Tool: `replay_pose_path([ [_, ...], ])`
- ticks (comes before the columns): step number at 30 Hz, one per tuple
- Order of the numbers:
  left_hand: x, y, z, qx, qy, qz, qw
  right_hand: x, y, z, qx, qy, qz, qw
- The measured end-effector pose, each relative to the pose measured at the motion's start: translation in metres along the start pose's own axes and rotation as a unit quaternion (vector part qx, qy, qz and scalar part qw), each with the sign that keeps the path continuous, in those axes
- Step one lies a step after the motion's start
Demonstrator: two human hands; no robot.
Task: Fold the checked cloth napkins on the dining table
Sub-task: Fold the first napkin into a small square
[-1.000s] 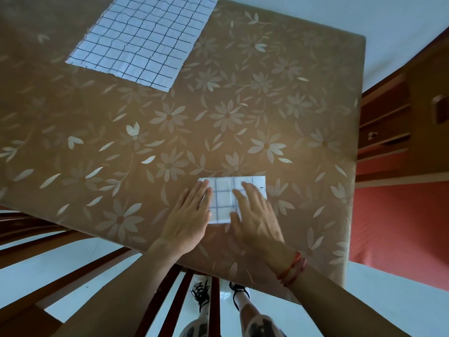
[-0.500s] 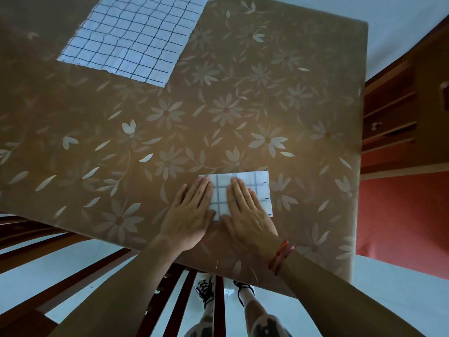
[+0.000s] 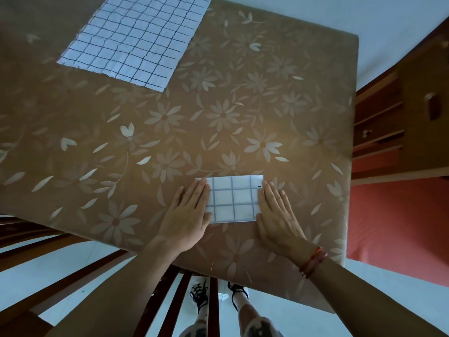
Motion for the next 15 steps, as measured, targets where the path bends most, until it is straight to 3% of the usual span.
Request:
replay_pose_path([
  [4,-0.001,0.012,0.011,-0.063,0.012,-0.015,0.998,0.026,0.022,0.0,0.017,0.002,0.063,0.998],
  [8,-0.012,0.023,0.024,-0.112,-0.019,0.034,0.993,0.057,0.04,0.002,0.024,0.018,0.088,0.996],
  [15,-0.028,0.017,0.028,-0.136,-0.015,0.004,0.991,0.096,0.053,0.013,0.106,0.016,0.0,0.994],
])
Point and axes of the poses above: each hand's wrist, its own x-axis towards the middle knuckle, its own y-axis out of the back of the hand, z = x × y, the point moved 2 cm from there along x, towards the middle knuckle, and after that the axes turned 14 degrees about y, right-handed, at the moved point
